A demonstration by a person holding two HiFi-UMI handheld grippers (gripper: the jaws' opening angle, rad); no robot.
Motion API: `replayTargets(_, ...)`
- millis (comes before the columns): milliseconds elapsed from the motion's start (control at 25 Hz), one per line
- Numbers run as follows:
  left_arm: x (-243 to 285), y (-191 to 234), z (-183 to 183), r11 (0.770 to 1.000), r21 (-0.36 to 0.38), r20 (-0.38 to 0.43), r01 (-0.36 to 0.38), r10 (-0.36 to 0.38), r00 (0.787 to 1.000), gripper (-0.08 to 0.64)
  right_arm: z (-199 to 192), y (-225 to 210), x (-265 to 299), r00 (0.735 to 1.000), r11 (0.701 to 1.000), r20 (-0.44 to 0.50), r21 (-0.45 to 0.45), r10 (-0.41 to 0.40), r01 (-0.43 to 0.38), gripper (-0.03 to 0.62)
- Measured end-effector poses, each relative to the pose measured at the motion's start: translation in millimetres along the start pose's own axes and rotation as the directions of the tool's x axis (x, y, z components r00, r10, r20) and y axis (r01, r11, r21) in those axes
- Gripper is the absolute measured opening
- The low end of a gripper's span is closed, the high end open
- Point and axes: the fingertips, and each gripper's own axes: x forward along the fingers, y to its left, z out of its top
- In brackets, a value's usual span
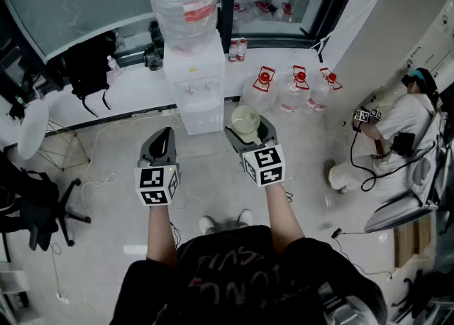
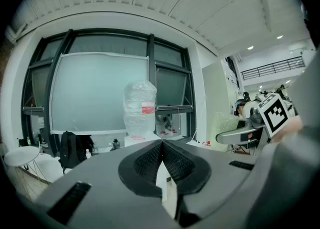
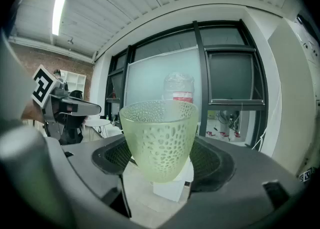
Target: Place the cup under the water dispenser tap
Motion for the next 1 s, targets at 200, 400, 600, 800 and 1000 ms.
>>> replayTargets(200,1,0,-2,1.0,-0.003,-0.006,0.001,-0.001,1.0,0.009,1,-1,1,1.0,1.0,0.0,0.0,-0.003,0.003,0.367)
replayTargets(400,2,5,-7,1.0,-0.018,-0.012,0.004,-0.004,1.0,0.011,-3,0,2,1.0,1.0,-0.01,0.005,-0.009,0.009,0.367)
replayTargets(600,5,8,-6,1.0,-0.019,-0.009,0.007,-0.007,1.0,0.011,-2,1,6,1.0,1.0,-0.01,0.008,-0.007,0.007,0.367)
replayTargets(800,10,13,-13,1.0,-0.019,-0.012,0.018,-0.019,1.0,0.01,-5,4,14,1.0,1.0,-0.016,0.012,-0.016,0.016,0.367)
replayTargets(1000,15,30,-18,0.999,-0.029,-0.017,0.031,-0.031,0.999,0.009,-7,10,27,0.999,0.999,-0.029,0.017,-0.032,0.033,0.367)
